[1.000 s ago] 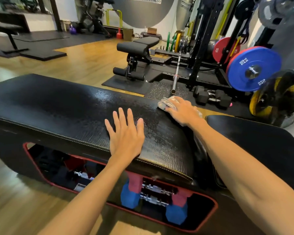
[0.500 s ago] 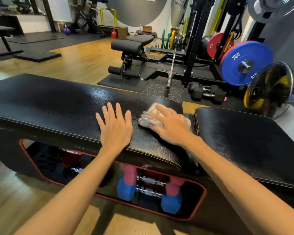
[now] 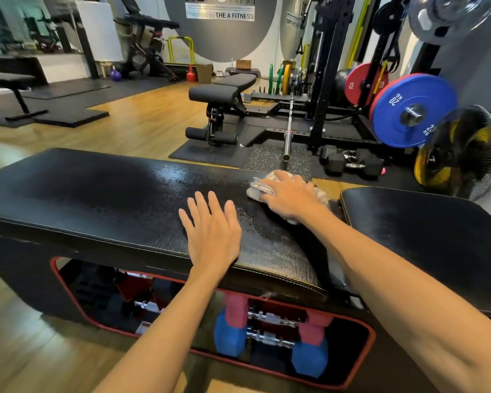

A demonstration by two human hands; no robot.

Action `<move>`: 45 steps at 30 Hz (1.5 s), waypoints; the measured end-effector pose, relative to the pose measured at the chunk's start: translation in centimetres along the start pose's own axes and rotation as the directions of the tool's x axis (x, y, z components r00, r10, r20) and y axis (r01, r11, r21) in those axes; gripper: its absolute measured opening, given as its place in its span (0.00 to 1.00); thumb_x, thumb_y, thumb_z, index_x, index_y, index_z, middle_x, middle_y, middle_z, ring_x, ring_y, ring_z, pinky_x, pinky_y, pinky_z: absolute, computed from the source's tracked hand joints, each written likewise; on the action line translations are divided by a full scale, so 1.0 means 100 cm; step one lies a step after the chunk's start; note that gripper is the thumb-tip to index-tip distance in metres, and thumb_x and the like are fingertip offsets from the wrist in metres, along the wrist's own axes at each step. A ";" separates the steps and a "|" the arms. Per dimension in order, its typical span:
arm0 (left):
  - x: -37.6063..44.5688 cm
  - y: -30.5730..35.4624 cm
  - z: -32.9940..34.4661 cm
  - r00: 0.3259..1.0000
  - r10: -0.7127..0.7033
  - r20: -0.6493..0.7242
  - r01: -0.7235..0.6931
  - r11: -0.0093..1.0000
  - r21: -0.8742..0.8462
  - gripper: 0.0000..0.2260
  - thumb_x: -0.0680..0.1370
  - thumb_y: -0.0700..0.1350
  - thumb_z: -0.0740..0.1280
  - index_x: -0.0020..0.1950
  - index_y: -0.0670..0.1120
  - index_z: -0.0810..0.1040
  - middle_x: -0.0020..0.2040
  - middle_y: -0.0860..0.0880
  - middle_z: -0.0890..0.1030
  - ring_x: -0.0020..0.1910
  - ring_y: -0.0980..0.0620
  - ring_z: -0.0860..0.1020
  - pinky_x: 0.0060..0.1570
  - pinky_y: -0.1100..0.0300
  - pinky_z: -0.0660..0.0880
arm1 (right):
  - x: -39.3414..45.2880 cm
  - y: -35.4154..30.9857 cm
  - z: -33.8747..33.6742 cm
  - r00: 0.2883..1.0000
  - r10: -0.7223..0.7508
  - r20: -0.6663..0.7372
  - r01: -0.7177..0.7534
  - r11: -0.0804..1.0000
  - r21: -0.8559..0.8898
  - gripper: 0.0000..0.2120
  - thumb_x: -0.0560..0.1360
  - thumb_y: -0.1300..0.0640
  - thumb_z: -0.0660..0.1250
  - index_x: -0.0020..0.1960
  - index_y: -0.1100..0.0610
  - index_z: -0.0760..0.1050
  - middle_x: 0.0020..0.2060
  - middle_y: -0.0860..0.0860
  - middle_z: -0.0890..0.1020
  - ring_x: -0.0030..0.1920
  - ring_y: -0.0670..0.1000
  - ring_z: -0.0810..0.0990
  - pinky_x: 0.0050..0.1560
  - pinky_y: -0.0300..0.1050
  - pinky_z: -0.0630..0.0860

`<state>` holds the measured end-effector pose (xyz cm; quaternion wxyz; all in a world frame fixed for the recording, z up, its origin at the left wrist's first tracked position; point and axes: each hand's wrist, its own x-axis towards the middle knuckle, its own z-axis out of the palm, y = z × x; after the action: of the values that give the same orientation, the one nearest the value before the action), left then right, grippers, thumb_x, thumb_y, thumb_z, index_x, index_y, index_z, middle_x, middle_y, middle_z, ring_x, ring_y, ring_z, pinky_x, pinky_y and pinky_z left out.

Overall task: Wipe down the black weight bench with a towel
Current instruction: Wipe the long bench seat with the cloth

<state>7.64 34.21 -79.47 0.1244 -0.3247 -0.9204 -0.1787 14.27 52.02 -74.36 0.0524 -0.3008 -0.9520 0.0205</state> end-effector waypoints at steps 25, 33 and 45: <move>0.026 -0.095 -0.026 0.988 -0.146 -0.042 0.143 0.988 -0.063 0.33 0.79 0.57 0.36 0.78 0.42 0.57 0.79 0.43 0.55 0.78 0.41 0.50 0.75 0.42 0.48 | 0.025 -0.073 0.010 0.996 -0.085 0.016 0.085 0.996 -0.029 0.24 0.80 0.38 0.52 0.75 0.39 0.62 0.77 0.51 0.60 0.73 0.66 0.59 0.69 0.67 0.56; 0.020 -0.092 -0.033 0.981 -0.193 -0.007 0.191 0.976 -0.108 0.27 0.83 0.54 0.45 0.79 0.43 0.55 0.79 0.41 0.55 0.78 0.41 0.50 0.75 0.43 0.45 | -0.047 -0.117 0.007 0.959 -0.281 0.028 0.281 0.960 0.015 0.25 0.81 0.40 0.55 0.78 0.40 0.58 0.81 0.48 0.49 0.78 0.63 0.48 0.74 0.65 0.48; 0.022 -0.094 -0.030 0.981 -0.191 0.015 0.191 0.981 -0.039 0.29 0.82 0.56 0.40 0.79 0.42 0.52 0.79 0.41 0.53 0.78 0.41 0.48 0.75 0.43 0.42 | -0.066 -0.029 0.002 0.996 -0.093 0.009 0.093 0.994 -0.048 0.27 0.81 0.35 0.50 0.79 0.38 0.53 0.80 0.45 0.49 0.78 0.59 0.52 0.73 0.64 0.54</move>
<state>0.23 27.37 -78.33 0.0948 -0.2383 -0.9443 -0.2065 18.00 45.83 -74.98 0.0427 -0.2572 -0.9654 -0.0040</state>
